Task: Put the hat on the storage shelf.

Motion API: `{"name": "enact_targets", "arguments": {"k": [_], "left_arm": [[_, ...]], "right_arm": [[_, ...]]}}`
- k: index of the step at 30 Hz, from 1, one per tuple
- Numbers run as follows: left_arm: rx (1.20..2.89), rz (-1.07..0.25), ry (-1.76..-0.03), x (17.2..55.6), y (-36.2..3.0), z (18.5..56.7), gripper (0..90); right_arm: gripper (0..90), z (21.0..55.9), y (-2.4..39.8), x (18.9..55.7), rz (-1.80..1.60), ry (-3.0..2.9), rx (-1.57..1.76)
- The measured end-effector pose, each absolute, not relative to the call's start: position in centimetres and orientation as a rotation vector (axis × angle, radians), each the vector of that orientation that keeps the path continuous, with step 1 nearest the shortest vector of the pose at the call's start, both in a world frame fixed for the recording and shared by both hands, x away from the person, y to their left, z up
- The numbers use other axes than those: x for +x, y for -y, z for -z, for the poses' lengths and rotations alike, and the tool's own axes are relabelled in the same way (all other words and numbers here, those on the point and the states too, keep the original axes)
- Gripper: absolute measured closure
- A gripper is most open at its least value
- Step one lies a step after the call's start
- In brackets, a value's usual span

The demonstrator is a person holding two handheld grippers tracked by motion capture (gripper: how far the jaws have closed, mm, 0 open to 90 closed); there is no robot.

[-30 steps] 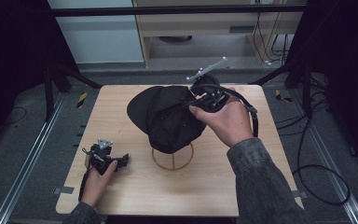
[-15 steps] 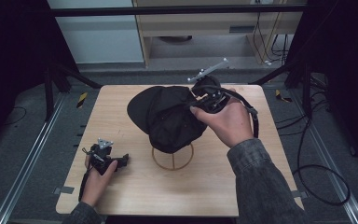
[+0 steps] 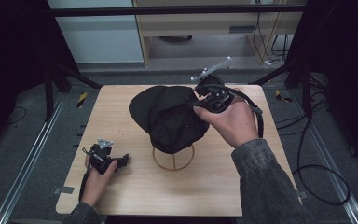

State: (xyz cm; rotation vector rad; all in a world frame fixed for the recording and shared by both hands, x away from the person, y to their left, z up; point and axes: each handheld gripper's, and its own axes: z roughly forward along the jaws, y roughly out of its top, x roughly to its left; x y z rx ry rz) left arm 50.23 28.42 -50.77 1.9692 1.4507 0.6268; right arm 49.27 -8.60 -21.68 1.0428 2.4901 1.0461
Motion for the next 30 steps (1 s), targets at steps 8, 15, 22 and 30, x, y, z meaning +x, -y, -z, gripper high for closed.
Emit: {"name": "enact_targets", "arguments": {"k": [8, 15, 22, 30], "left_arm": [[1.969, -0.627, -1.451, 50.2, -28.4, 50.8, 0.0], [1.967, -0.627, -1.452, 50.2, -28.4, 50.8, 0.0], [1.967, -0.627, -1.451, 50.2, -28.4, 50.8, 0.0], [1.967, -0.627, -1.452, 50.2, -28.4, 50.8, 0.0]], "right_arm": [[85.6, 23.3, 8.3, 49.7, -1.050, -2.503, 1.054], [85.5, 24.3, 7.7, 50.2, -1.047, -2.500, 1.044], [85.4, 25.1, 6.7, 50.6, -1.030, -2.507, 1.039], [84.8, 25.4, 6.6, 50.9, -1.036, -2.503, 1.046]]}}
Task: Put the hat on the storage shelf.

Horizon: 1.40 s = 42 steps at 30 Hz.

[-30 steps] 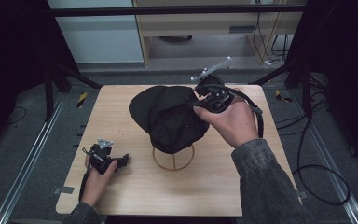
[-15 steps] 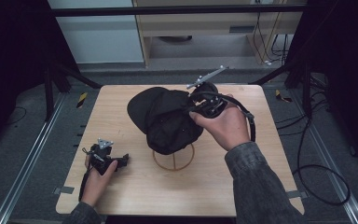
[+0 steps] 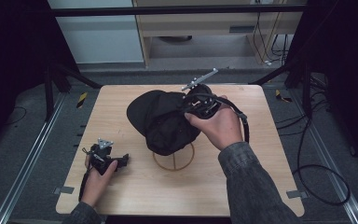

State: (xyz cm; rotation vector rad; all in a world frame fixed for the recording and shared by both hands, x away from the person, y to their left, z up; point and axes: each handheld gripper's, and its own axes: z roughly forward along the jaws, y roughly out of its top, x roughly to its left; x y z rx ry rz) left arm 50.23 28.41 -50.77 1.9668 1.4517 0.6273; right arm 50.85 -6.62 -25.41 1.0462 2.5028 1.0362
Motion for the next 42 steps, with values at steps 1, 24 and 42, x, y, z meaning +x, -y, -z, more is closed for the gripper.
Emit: {"name": "enact_targets", "arguments": {"k": [1, 24, 42], "left_arm": [[1.967, -0.627, -1.452, 50.2, -28.4, 50.8, 0.0], [1.967, -0.627, -1.451, 50.2, -28.4, 50.8, 0.0], [1.967, -0.627, -1.452, 50.2, -28.4, 50.8, 0.0]], "right_arm": [[84.8, 25.4, 6.6, 50.9, -1.037, -2.502, 1.045], [75.9, 25.5, 6.8, 50.7, -1.072, -2.490, 1.032], [73.6, 25.2, 9.0, 49.6, -1.102, -2.465, 1.049]]}}
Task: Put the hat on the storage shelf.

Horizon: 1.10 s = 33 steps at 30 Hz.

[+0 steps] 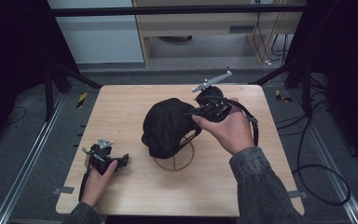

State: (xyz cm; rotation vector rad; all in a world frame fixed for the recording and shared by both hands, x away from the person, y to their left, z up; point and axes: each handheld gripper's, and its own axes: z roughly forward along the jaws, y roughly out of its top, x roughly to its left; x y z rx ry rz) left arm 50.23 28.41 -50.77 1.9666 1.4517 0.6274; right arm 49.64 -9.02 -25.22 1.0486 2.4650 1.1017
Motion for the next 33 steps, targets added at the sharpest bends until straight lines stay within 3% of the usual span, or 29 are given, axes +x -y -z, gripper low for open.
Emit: {"name": "enact_targets", "arguments": {"k": [21, 33], "left_arm": [[1.967, -0.627, -1.451, 50.2, -28.4, 50.8, 0.0], [1.966, -0.628, -1.452, 50.2, -28.4, 50.8, 0.0]], "right_arm": [[68.2, 26.5, 12.8, 48.5, -1.099, -2.406, 1.127], [51.3, 27.2, 14.6, 48.2, -1.095, -2.350, 1.190]]}}
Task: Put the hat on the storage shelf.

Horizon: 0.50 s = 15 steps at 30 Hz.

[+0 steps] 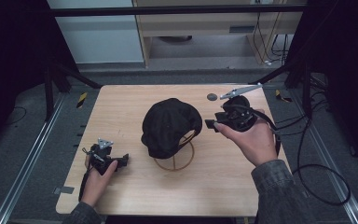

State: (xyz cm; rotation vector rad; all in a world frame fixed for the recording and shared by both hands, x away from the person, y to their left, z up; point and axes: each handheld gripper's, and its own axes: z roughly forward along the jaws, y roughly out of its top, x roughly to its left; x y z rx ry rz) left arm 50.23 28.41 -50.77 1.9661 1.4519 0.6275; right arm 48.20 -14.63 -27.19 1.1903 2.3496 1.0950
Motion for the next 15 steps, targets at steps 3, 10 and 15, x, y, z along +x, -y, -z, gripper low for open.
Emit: {"name": "enact_targets", "arguments": {"k": [3, 10, 15], "left_arm": [[1.964, -0.629, -1.451, 50.2, -28.4, 50.8, 0.0], [1.964, -0.629, -1.451, 50.2, -28.4, 50.8, 0.0], [1.964, -0.629, -1.450, 50.2, -28.4, 50.8, 0.0]], "right_arm": [[43.9, 27.5, 15.1, 48.1, -1.092, -2.323, 1.215], [23.0, 28.5, 16.4, 48.0, -1.054, -2.270, 1.261], [14.4, 29.8, 17.4, 47.8, -1.029, -2.239, 1.299]]}}
